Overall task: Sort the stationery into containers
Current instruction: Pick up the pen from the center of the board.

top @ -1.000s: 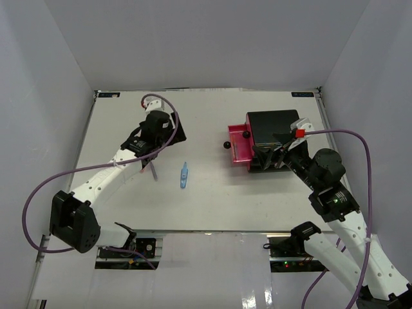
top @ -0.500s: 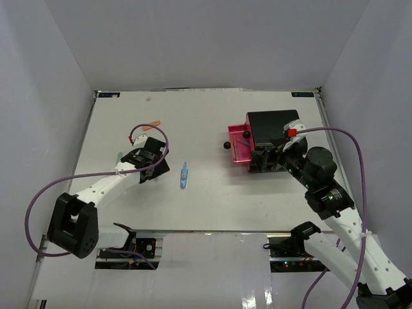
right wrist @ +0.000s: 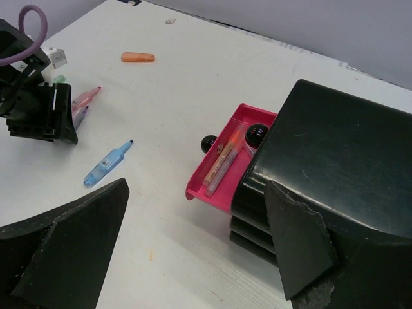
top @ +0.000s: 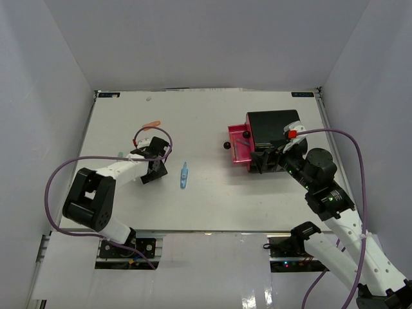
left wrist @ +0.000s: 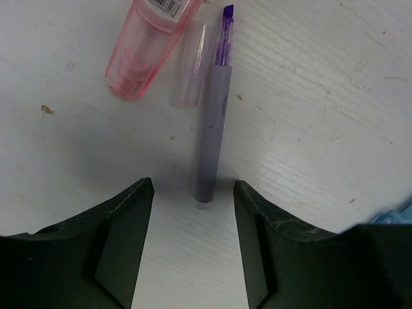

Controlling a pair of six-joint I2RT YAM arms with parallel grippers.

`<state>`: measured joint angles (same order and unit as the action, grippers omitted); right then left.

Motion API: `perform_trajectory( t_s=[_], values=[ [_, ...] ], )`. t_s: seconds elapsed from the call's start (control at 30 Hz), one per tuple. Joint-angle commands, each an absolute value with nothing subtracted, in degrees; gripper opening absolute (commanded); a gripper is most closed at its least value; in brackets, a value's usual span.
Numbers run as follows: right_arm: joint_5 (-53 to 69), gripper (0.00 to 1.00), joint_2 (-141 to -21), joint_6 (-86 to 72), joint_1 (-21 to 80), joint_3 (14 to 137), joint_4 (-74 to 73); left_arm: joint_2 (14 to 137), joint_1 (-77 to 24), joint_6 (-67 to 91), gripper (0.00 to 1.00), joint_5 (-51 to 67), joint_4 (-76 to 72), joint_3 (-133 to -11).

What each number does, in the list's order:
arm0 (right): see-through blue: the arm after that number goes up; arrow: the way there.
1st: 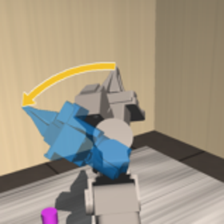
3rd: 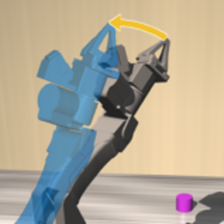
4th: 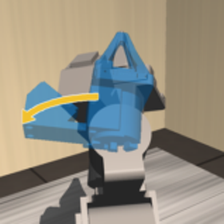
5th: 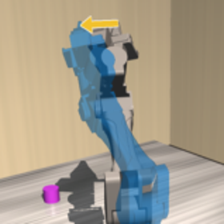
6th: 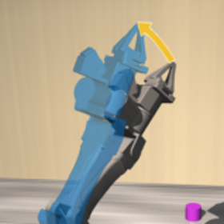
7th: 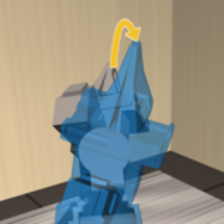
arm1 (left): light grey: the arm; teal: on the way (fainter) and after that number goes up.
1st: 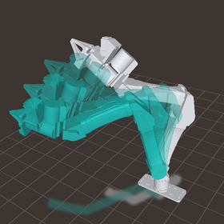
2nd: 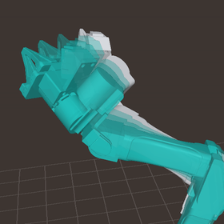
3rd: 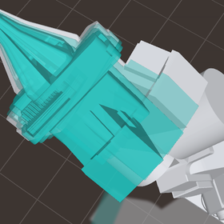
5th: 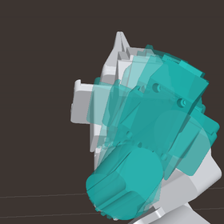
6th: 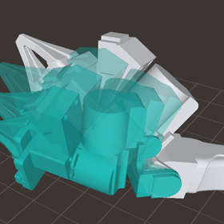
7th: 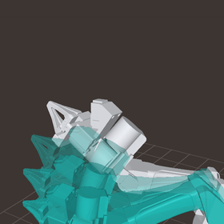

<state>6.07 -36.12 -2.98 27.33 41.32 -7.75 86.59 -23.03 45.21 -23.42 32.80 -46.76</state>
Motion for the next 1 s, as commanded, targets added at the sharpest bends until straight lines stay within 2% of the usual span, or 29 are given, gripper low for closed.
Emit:
perform_trajectory(
  t_s=[0.0,0.4,0.67,0.73,0.87,0.97],
  values=[
    [5.62,0.92,-35.33,-3.08,27.07,40.87,-6.33,87.36,-22.68,44.30,0.62,-23.38,30.50,-49.22],
    [5.89,0.92,-35.24,-2.99,27.07,40.69,-5.89,89.56,-22.50,44.21,0.42,-22.15,29.88,-48.34],
    [6.50,0.92,-35.33,-3.08,27.16,40.96,-5.80,87.63,-22.59,44.12,0.19,-19.52,29.44,-48.16],
    [7.20,0.93,-35.59,-3.16,27.07,41.22,-5.89,85.96,-22.50,43.69,0.12,-18.29,29.27,-48.25],
    [9.75,0.95,-37.17,-3.69,27.07,42.62,-5.80,80.17,-22.67,39.91,0.07,-13.55,24.71,-47.55],
    [13.96,0.97,-39.63,-5.00,27.07,44.55,-5.36,72.71,-22.68,34.82,0.04,-5.73,16.37,-45.71]
  ],
)
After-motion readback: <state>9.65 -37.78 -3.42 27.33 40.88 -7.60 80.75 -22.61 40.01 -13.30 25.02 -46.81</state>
